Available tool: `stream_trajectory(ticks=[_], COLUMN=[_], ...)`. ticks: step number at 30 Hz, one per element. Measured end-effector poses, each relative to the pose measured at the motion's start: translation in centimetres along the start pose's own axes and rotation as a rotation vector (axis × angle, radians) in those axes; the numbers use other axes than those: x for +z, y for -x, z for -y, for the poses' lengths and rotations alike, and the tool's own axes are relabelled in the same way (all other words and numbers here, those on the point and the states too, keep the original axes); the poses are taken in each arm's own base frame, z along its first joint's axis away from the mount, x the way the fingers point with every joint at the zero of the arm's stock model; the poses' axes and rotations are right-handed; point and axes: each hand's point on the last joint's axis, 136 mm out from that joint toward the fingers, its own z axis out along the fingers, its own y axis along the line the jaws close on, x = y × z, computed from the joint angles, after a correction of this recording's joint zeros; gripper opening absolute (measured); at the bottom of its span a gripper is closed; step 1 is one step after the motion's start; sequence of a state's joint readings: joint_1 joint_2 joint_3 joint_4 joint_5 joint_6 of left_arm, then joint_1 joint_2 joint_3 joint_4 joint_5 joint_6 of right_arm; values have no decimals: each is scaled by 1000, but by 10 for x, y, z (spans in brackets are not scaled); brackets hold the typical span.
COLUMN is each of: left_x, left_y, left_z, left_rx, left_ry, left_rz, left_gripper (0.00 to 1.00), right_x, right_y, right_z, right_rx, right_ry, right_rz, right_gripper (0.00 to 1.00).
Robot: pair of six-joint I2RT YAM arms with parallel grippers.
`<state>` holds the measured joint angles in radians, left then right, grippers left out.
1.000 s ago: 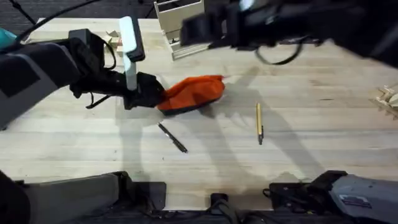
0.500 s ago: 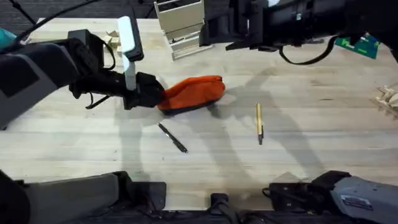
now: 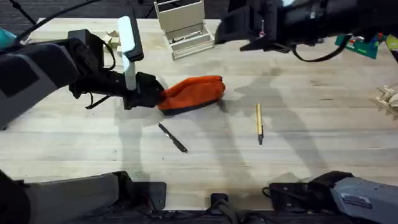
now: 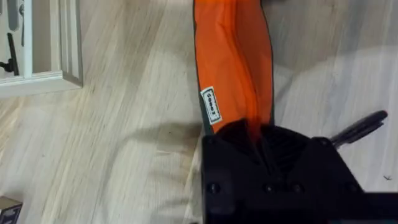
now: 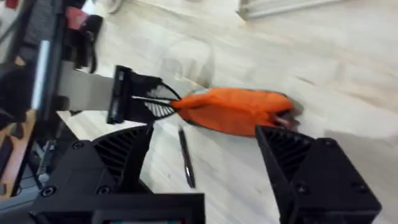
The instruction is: Unzip the bag, pick up the pens from the table one at a time and place them inside, then zip the bag closed.
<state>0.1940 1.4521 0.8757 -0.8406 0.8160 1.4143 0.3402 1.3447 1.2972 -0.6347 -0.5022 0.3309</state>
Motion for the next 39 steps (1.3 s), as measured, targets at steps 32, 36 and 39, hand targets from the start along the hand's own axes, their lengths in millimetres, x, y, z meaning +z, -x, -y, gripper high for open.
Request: stream_trajectory(ticks=[32, 36, 39], left_x=[0, 0, 0], left_y=[0, 0, 0], left_z=[0, 0, 0], left_rx=[0, 0, 0], left_ry=[0, 0, 0], left_rz=[0, 0, 0], left_gripper=[42, 42, 42], right_x=[48, 55, 57], right_y=[-45, -48, -46], right_z=[71, 81, 88], right_rx=[4, 56, 84], right_ry=[38, 81, 115], right_rz=[-284, -306, -303], right_gripper=[997, 997, 997])
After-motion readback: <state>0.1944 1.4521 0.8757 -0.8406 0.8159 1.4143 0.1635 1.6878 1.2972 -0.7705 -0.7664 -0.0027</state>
